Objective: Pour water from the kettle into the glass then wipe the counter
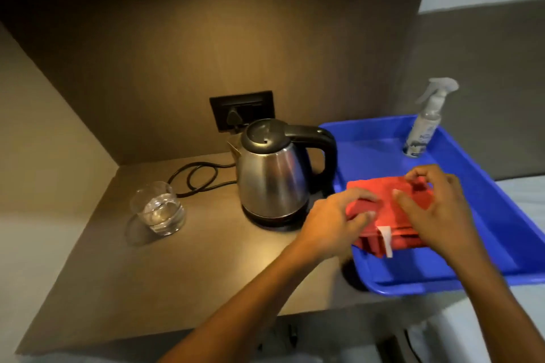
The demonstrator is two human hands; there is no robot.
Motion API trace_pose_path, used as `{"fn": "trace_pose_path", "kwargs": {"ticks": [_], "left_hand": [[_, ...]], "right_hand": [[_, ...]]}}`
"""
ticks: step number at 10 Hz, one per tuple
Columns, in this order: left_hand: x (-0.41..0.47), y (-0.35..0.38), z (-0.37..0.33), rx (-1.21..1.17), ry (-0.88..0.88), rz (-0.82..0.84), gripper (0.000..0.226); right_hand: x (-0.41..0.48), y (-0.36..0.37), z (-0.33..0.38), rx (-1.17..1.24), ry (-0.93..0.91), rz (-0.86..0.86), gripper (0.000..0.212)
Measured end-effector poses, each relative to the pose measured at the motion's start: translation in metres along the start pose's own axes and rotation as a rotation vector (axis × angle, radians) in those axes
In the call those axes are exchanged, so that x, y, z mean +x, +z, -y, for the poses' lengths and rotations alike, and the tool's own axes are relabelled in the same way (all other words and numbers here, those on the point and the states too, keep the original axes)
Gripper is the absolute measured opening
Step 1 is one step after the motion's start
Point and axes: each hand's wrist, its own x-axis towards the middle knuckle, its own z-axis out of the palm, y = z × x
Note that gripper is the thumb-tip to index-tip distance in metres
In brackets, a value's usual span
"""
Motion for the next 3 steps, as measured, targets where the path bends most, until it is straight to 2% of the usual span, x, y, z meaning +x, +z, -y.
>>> {"fn": "trace_pose_path", "kwargs": {"ticks": [1,2,3], "left_hand": [[0.021,0.033,-0.014,0.186,0.026,0.189,0.030],[0.027,0.055,-0.020,0.546,-0.013,0.346,0.038],[0.022,0.061,-0.020,0.836,-0.048,0.324,0.054]], "right_hand": [[0.006,-0.024,-0.030,-0.231,0.130,0.225,0.019],[-0.001,-0.033,-0.037,-0.543,0.400,0.467,0.019],[-0.010,-0.033,-0.031,-0.645,0.381,0.411,0.034]]}}
